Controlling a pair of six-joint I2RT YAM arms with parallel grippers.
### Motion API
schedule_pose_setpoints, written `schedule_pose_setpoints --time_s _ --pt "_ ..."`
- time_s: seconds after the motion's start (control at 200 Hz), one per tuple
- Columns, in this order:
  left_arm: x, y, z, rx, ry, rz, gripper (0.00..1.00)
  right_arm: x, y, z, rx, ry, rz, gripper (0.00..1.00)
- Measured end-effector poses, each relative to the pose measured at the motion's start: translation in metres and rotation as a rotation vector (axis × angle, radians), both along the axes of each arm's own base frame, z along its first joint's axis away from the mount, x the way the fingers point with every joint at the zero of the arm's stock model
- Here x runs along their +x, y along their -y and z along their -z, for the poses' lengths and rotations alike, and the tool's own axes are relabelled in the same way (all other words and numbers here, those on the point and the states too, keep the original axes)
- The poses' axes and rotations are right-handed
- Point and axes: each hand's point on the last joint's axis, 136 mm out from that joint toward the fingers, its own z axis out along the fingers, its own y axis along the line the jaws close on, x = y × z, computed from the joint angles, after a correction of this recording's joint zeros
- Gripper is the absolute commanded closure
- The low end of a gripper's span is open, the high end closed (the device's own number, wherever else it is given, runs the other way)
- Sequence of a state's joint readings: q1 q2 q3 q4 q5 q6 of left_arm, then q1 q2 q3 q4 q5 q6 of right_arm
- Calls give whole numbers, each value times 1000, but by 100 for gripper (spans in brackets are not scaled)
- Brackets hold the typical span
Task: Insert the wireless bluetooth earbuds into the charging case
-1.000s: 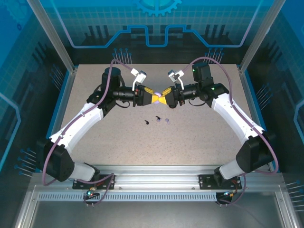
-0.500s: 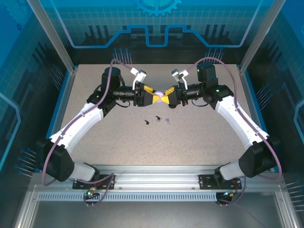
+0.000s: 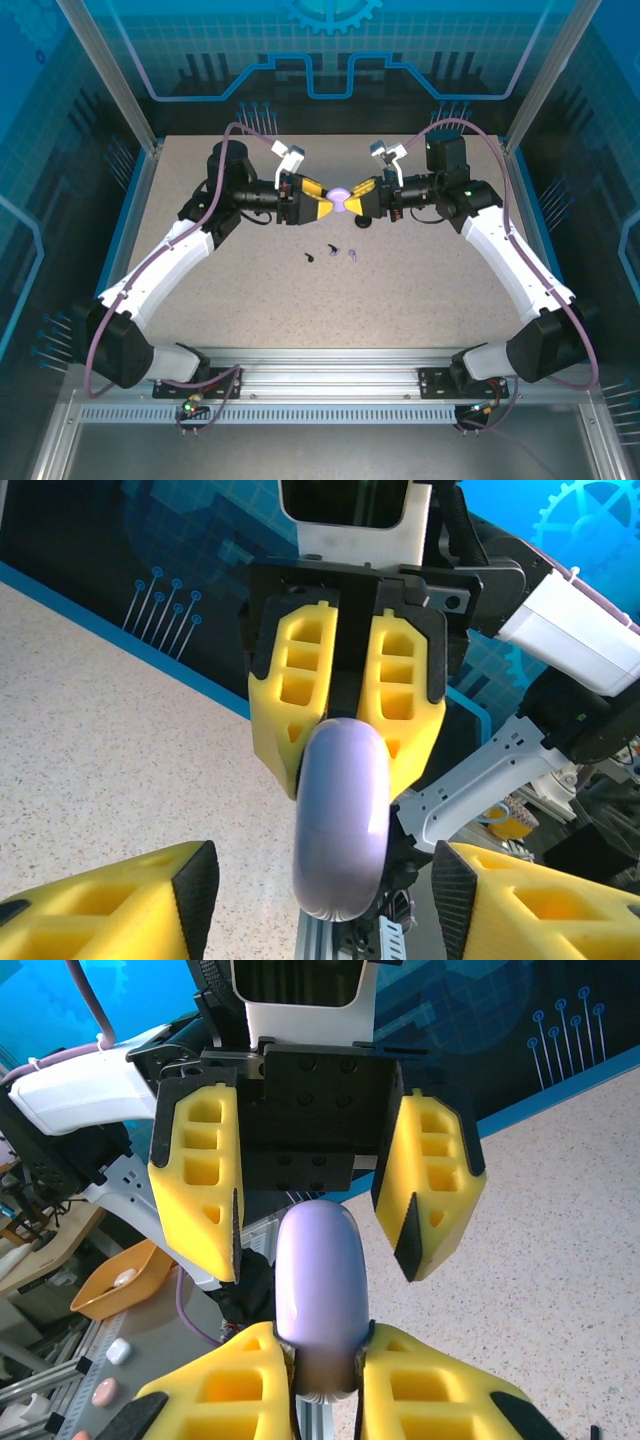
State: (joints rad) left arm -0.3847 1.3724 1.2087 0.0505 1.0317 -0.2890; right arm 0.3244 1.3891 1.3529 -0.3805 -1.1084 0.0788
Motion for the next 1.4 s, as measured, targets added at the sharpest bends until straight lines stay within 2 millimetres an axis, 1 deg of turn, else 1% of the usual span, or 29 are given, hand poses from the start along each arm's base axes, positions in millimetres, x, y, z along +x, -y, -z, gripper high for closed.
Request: schedule_pose_setpoints --time_s 0.2,0.255,0.47,0.61,0.83,0.961,1.011,1.056,1.131,1.181,1.236,1.281,1.351,1.401 --pt "-6 3 0 -2 0 29 47 -1 -1 0 0 -9 -1 86" --pt "-7 4 0 -3 -1 33 50 -1 -1 0 1 -8 -2 86" --pt "-8 6 1 -2 -6 39 54 -3 -6 -3 8 -5 -13 88" --pt "-7 6 2 -1 -9 38 66 -2 -8 -6 13 -1 -9 88" --pt "-6 6 3 0 -21 37 80 0 -8 -6 10 -4 3 88" --pt "-4 6 4 1 -26 35 90 1 -8 -4 5 -5 12 86" --pt "-4 6 5 2 -27 34 92 2 -8 -4 2 -8 15 83" --pt "-4 6 5 2 -28 33 92 2 -8 -3 0 -6 17 76" --pt "-3 7 7 8 -28 26 94 3 -8 -1 -11 -3 27 70" --pt "-2 7 10 17 -32 21 95 5 -7 2 -23 -2 43 62" --pt "-1 6 13 28 -38 10 97 8 -5 5 -41 6 74 60" --pt "1 6 16 38 -38 -3 97 10 -2 8 -62 12 108 56" --pt "5 5 20 55 -29 -25 97 12 3 12 -95 26 163 55" --pt "7 5 23 66 -10 -36 96 13 8 15 -113 38 199 52"
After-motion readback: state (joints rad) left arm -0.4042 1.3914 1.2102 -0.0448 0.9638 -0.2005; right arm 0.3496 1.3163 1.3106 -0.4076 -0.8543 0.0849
